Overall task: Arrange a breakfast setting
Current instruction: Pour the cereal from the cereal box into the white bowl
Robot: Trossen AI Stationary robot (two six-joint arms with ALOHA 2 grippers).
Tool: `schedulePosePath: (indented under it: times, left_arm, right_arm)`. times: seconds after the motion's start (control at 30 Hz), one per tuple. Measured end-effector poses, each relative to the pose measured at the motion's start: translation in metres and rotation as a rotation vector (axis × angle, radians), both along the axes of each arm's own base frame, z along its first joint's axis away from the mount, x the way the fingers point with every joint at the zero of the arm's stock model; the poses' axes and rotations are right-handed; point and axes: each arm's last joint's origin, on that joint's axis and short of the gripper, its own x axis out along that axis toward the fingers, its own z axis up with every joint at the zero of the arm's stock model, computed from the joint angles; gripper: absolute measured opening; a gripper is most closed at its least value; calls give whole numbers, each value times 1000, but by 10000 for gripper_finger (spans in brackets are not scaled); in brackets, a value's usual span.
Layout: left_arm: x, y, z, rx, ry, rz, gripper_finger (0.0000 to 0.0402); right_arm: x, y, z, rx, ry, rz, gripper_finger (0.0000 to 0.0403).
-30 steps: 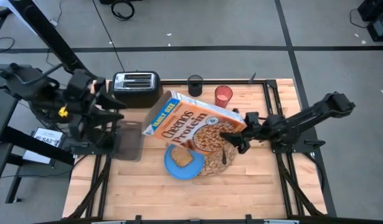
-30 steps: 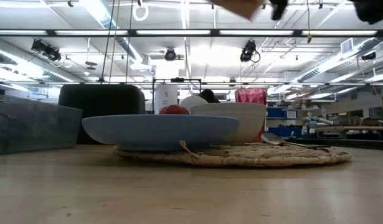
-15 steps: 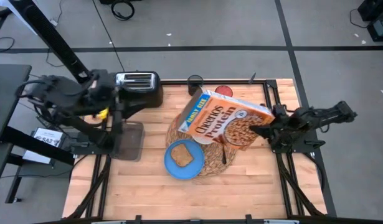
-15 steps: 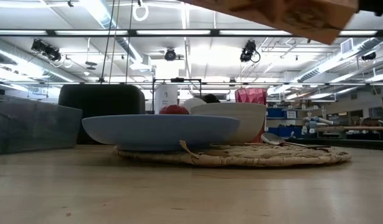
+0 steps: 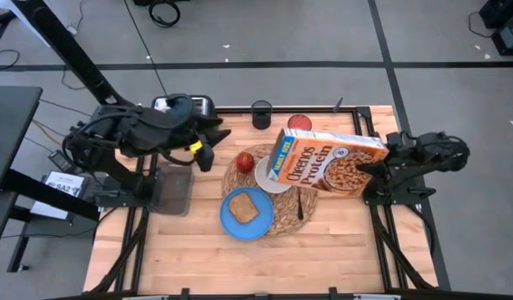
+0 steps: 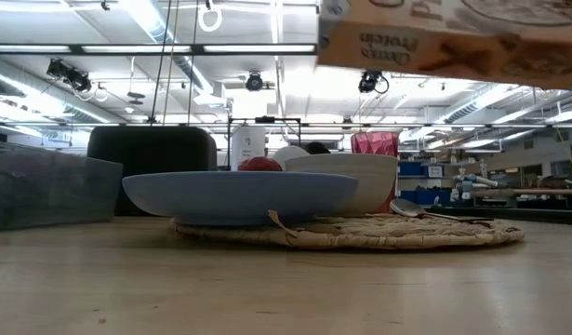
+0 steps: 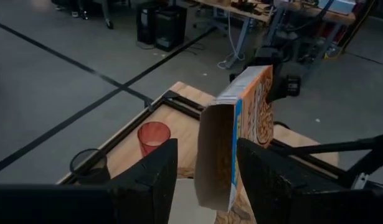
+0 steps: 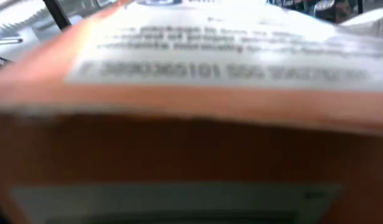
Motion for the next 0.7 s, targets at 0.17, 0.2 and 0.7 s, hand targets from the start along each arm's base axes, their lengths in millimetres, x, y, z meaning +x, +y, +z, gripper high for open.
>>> schedulePosePath:
  times: [0.17,0.2,0.7]
  left_arm:
    - [10,-6,-7,11,33,-6,172]
    - [11,-7,-8,12,39,-10,172]
    - [43,-31,-31,-13,99,-36,172]
  right_arm:
    - [-11,-3,2,-4,63,-7,282]
    - [-12,-4,2,-6,74,-8,282]
    - [-10,-5,-10,-9,236,-83,282]
